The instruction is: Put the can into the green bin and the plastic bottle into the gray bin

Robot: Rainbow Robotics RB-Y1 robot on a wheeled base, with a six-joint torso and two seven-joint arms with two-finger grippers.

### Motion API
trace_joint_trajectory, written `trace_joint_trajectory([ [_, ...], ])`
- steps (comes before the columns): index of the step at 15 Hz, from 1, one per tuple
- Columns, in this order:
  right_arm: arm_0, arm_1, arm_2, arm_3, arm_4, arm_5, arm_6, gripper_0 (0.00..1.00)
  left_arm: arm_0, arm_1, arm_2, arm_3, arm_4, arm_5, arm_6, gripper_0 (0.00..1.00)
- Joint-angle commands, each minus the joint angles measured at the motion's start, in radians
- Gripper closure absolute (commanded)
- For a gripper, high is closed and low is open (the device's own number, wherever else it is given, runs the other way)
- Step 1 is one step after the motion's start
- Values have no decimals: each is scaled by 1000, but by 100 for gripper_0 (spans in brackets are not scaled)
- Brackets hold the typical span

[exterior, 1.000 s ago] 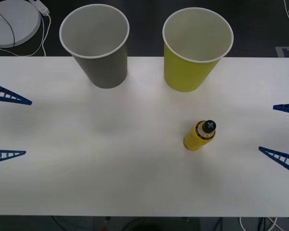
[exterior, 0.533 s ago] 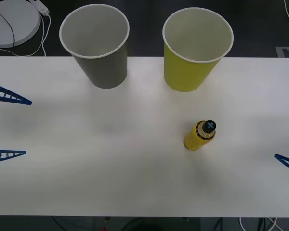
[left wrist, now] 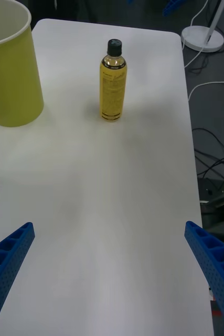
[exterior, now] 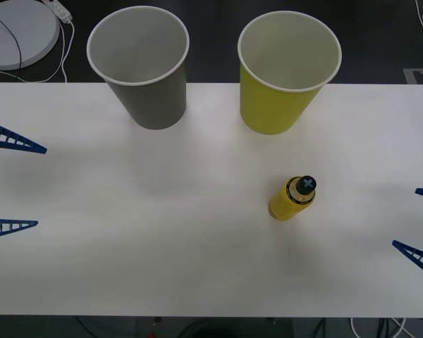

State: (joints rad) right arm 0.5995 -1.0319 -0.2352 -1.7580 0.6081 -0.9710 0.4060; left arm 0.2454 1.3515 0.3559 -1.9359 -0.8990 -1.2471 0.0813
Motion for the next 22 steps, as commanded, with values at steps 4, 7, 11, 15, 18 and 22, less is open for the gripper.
trace_joint_trajectory([
  [4,-107,61,70,58,90,6,28,0,0,0,0,0,0,0,0,0],
  [7,-190,78,163,109,90,15,53,0,0,0,0,0,0,0,0,0],
  [11,-276,84,275,144,90,49,77,0,0,0,0,0,0,0,0,0],
  [15,-340,95,350,144,90,87,100,0,0,0,0,0,0,0,0,0],
  [18,-380,118,378,144,99,101,114,0,0,0,0,0,0,0,0,0],
  [22,-426,141,418,144,122,129,112,0,0,0,0,0,0,0,0,0],
])
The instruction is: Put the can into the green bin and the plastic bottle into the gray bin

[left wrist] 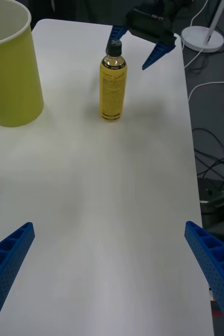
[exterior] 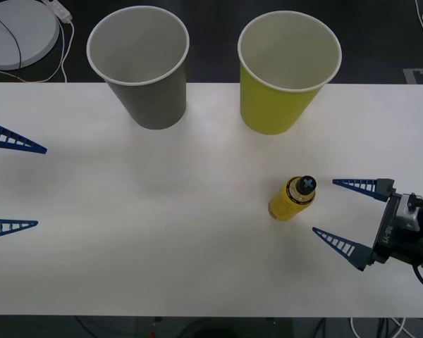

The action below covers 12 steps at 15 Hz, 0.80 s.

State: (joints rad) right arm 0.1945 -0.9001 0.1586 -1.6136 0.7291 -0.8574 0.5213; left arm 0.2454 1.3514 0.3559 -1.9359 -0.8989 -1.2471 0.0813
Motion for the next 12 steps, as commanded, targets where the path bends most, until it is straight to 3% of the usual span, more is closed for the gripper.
trace_joint_trajectory([
  [1,-32,13,36,0,1,29,-3,0,0,0,0,0,0,0,0,0],
  [12,-138,43,160,0,-4,121,-10,0,0,0,0,0,0,0,0,0],
])
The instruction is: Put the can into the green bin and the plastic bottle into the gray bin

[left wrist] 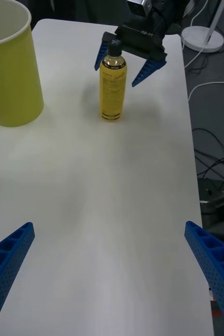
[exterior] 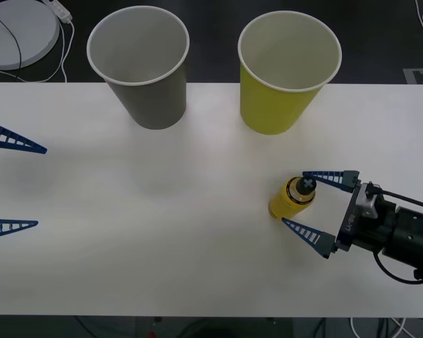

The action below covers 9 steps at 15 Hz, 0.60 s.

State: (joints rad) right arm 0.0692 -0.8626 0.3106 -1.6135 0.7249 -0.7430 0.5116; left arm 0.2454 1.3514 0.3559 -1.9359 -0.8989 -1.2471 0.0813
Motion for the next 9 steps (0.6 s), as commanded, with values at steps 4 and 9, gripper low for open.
trace_joint_trajectory([
  [4,-40,10,41,0,1,28,-12,0,0,0,0,0,0,0,0,0],
  [9,-46,16,50,0,1,44,-16,0,0,0,0,0,0,0,0,0],
])
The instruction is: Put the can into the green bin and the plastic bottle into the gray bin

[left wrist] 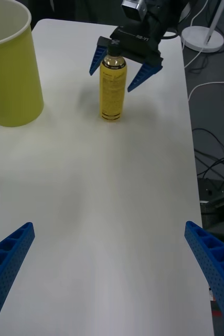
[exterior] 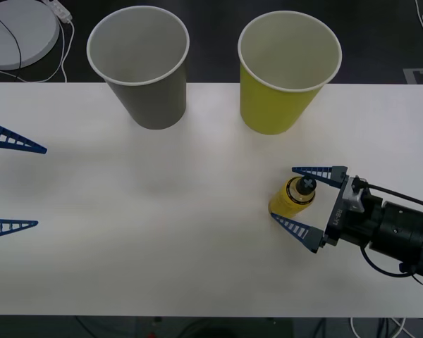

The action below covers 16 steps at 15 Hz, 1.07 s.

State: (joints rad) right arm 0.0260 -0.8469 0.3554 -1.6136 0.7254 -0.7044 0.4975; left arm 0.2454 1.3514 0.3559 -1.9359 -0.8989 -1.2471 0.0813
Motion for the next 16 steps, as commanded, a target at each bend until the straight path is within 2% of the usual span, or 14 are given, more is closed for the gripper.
trace_joint_trajectory([
  [1,-3,0,8,0,0,6,-2,0,0,0,0,0,0,0,0,0],
  [2,-3,0,8,0,0,6,-4,57,0,0,0,0,0,0,0,0],
  [3,-3,0,10,0,0,6,-7,100,0,0,0,0,0,0,0,0],
  [12,-9,0,13,0,-3,8,-24,100,0,0,0,0,0,0,0,0],
  [16,-9,-8,11,-3,-35,6,-30,100,0,0,0,0,0,0,0,0],
])
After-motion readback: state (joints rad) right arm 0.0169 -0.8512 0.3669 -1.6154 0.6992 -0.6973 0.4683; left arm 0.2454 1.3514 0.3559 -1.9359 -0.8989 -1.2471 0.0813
